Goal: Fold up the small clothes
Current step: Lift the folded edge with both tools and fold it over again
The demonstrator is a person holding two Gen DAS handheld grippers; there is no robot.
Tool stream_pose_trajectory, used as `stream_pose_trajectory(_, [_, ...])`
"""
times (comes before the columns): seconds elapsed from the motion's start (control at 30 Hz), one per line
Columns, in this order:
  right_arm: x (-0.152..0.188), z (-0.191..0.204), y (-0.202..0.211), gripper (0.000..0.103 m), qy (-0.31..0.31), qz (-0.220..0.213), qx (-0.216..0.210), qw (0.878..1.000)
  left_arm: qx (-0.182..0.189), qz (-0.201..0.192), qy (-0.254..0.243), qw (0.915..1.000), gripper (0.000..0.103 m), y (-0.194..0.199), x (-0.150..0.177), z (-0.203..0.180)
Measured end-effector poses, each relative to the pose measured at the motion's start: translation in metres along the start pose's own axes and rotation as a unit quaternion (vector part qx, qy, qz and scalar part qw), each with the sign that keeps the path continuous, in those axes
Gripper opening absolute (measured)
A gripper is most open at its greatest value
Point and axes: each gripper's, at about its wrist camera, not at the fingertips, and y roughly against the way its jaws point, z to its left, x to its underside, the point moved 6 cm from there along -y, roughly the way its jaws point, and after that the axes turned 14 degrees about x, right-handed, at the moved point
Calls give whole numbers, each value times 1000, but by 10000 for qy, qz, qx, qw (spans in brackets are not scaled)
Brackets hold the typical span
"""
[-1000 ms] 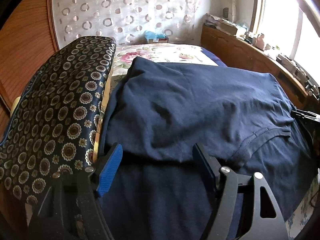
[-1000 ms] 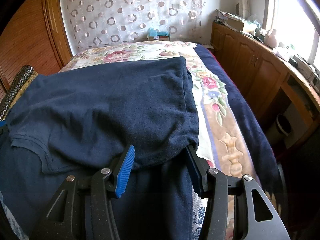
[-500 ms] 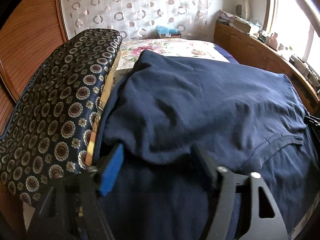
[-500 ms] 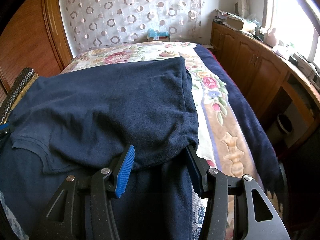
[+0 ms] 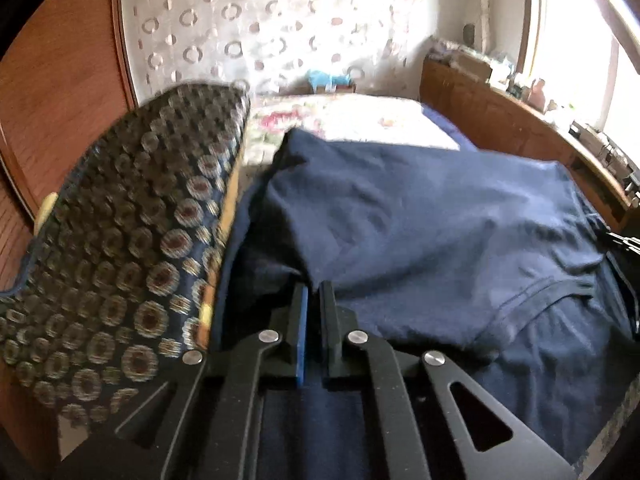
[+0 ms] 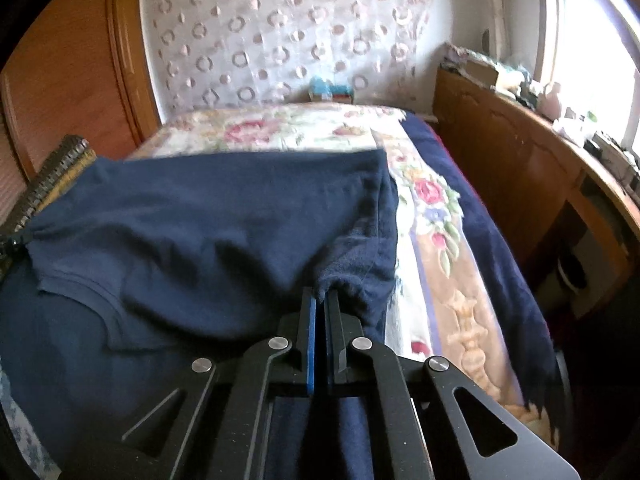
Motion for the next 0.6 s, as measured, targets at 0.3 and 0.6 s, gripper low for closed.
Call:
stream_pose_trajectory(0.3, [-11, -9, 54, 2, -167, -696, -192, 9973, 197, -612, -47, 9979, 5, 48, -13, -3])
stream_pose_trajectory(0.6, [15, -13, 93, 2, -223, -858, -238, 9958, 235, -1021, -94, 9945, 5, 93, -12, -2])
